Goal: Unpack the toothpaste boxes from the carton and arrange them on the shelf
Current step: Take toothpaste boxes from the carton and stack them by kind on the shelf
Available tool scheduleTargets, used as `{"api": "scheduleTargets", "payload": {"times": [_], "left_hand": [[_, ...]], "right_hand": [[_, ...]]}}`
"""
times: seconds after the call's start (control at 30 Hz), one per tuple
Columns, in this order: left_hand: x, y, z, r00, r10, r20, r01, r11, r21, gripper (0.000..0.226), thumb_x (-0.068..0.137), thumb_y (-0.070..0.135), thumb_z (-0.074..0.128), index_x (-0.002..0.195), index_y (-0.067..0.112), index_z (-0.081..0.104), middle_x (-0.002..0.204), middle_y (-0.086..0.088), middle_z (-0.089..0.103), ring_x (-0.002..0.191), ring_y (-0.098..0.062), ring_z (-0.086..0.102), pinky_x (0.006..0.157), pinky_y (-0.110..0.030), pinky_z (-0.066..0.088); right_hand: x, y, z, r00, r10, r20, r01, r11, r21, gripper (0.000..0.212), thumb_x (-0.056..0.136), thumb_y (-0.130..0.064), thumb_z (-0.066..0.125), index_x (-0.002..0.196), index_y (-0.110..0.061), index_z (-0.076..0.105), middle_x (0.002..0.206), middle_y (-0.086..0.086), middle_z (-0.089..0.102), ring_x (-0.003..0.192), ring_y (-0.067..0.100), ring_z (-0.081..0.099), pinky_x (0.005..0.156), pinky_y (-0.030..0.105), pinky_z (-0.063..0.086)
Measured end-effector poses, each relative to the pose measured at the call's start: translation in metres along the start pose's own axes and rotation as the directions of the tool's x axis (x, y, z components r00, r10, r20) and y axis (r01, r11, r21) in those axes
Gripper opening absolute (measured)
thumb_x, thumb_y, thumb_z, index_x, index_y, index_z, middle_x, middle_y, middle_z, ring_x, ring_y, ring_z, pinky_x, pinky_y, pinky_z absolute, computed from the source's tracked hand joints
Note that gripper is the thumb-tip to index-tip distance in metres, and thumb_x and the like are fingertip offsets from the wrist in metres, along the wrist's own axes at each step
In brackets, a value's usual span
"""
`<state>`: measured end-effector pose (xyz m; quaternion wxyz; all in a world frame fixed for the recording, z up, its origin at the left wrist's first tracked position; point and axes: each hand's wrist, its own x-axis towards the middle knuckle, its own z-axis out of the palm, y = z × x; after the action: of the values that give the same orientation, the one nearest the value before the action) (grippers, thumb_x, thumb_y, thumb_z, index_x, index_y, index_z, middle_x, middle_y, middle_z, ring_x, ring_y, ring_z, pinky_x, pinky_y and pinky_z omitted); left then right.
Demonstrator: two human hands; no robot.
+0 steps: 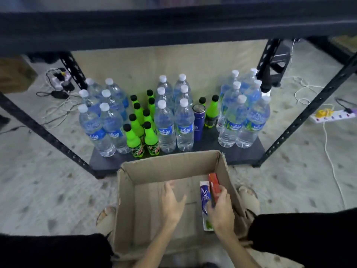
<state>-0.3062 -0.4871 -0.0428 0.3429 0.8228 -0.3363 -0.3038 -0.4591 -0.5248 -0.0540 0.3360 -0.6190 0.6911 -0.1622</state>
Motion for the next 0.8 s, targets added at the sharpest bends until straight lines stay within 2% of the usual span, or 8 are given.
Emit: {"api": "scheduleTargets", "payload": {"times": [0.1,0.2,0.3,0.4,0.47,0.6,0.73,0.8], "left_hand": [[0.002,-0.034,0.044,0.981,-0.108,0.163,0.104,0.994,0.033,0.062,0.084,0.018,0.075,0.137,0.012,0.044,0.133,-0.009,0.053,0.123,-0.027,0.055,0.103,-0.034,0.044],[0.005,-0.054,0.081,0.957,-0.182,0.225,0.183,0.983,0.014,0.058,0.081,0.016,0.074,0.132,0.021,0.045,0.128,-0.009,0.052,0.12,-0.028,0.057,0.102,-0.042,0.05],[0.012,-0.055,0.106,0.929,-0.23,0.289,0.242,0.97,-0.006,0.057,0.087,0.014,0.073,0.137,0.013,0.045,0.123,-0.008,0.056,0.114,-0.024,0.058,0.1,-0.04,0.051],[0.025,-0.053,0.125,0.898,-0.281,0.338,0.32,0.945,-0.063,0.054,0.088,0.014,0.074,0.133,0.009,0.045,0.108,-0.006,0.06,0.104,-0.025,0.064,0.092,-0.036,0.053],[0.029,-0.052,0.135,0.892,-0.292,0.346,0.33,0.943,-0.054,0.047,0.088,0.013,0.074,0.125,0.01,0.046,0.105,-0.004,0.062,0.097,-0.021,0.064,0.086,-0.032,0.052],[0.029,-0.062,0.158,0.888,-0.298,0.349,0.326,0.945,-0.023,0.045,0.081,0.013,0.08,0.108,0.013,0.044,0.107,-0.016,0.068,0.098,-0.03,0.068,0.082,-0.039,0.055],[0.036,-0.097,0.187,0.892,-0.324,0.316,0.362,0.929,-0.071,0.067,0.058,0.046,0.078,0.107,0.019,0.043,0.106,-0.013,0.066,0.097,-0.028,0.068,0.082,-0.046,0.057],[0.034,-0.091,0.188,0.898,-0.326,0.296,0.36,0.931,-0.064,0.07,0.06,0.045,0.084,0.111,0.02,0.042,0.111,-0.012,0.064,0.1,-0.026,0.067,0.085,-0.047,0.057]], "right_hand": [[0.008,0.025,0.015,0.985,0.16,0.064,-0.16,0.987,0.008,0.062,0.088,-0.021,0.069,0.14,-0.005,0.039,0.127,0.018,0.06,0.116,0.036,0.06,0.087,0.042,0.049],[0.018,0.039,0.029,0.963,0.243,0.118,-0.246,0.969,0.01,0.06,0.087,-0.016,0.069,0.137,-0.003,0.04,0.125,0.022,0.06,0.114,0.04,0.061,0.089,0.044,0.049],[0.029,0.049,0.04,0.947,0.279,0.162,-0.286,0.958,0.022,0.075,0.085,-0.014,0.07,0.149,-0.01,0.031,0.133,0.021,0.056,0.12,0.04,0.057,0.095,0.044,0.047],[0.036,0.058,0.045,0.943,0.291,0.163,-0.299,0.954,0.025,0.086,0.085,-0.016,0.074,0.155,-0.014,0.024,0.138,0.02,0.053,0.124,0.038,0.055,0.099,0.043,0.045],[0.041,0.061,0.046,0.947,0.29,0.135,-0.297,0.955,0.028,0.083,0.085,-0.009,0.07,0.155,-0.013,0.024,0.141,0.02,0.049,0.128,0.037,0.052,0.102,0.043,0.043],[0.046,0.063,0.049,0.952,0.293,0.092,-0.293,0.956,-0.017,0.081,0.082,-0.006,0.069,0.152,-0.008,0.027,0.143,0.02,0.045,0.128,0.037,0.05,0.102,0.043,0.043],[0.046,0.066,0.053,0.957,0.285,0.063,-0.283,0.959,-0.027,0.073,0.084,-0.009,0.067,0.149,-0.007,0.032,0.141,0.019,0.047,0.126,0.035,0.051,0.1,0.04,0.043],[0.046,0.068,0.056,0.957,0.286,0.047,-0.286,0.958,0.0,0.065,0.088,-0.012,0.064,0.145,-0.007,0.036,0.137,0.019,0.051,0.122,0.036,0.054,0.098,0.041,0.045]]}}
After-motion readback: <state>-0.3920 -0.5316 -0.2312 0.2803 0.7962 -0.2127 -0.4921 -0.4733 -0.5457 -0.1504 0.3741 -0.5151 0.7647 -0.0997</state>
